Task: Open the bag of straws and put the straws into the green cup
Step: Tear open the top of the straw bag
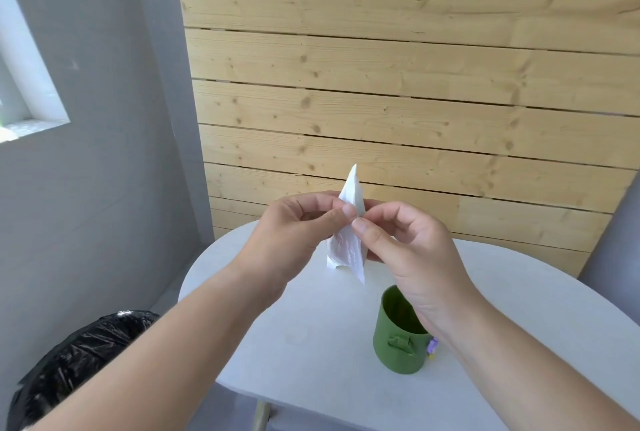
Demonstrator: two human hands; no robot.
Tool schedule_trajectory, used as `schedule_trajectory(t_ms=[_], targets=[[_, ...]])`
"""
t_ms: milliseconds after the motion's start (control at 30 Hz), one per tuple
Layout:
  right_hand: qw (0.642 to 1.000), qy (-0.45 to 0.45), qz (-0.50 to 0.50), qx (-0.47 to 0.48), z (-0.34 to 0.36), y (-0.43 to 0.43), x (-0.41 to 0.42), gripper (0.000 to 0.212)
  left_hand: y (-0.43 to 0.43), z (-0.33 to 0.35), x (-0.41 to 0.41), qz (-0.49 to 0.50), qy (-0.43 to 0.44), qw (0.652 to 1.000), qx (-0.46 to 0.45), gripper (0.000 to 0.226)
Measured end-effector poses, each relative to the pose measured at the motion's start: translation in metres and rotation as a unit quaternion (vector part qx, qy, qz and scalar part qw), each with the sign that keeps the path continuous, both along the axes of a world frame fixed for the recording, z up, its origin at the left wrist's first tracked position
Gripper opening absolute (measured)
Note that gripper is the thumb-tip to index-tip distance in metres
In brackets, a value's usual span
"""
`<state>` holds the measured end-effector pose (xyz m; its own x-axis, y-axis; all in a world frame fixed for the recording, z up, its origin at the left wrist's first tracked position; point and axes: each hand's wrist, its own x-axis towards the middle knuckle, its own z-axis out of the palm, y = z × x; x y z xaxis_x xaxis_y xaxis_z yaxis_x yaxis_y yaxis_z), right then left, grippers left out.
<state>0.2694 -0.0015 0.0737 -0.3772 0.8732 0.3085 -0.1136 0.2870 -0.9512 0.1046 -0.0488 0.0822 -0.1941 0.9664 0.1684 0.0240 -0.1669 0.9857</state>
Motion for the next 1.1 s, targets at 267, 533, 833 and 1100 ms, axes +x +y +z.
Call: schedule_trajectory(t_ms=[267, 533, 833, 1100], targets=[[0.999, -0.016, -0.018, -0.023, -0.005, 0.002, -0.005, 0.029, -0.002, -0.002, 0.003, 0.011, 0.031, 0.999, -0.010, 0.021], [0.999, -0.035, -0.021, -0.030, -0.002, -0.001, -0.006, 0.016, -0.003, -0.004, 0.004, 0.034, 0.087, 0.996, 0.006, 0.022], [0.998, -0.040, -0.054, -0.021, 0.000, -0.006, -0.007, 0.019, -0.003, -0.008, 0.018, 0.080, 0.118, 0.990, 0.007, 0.021], [0.996, -0.041, -0.074, 0.007, -0.004, -0.006, -0.009, 0.020, -0.004, -0.007, 0.020, 0.094, 0.105, 0.990, -0.006, 0.021]])
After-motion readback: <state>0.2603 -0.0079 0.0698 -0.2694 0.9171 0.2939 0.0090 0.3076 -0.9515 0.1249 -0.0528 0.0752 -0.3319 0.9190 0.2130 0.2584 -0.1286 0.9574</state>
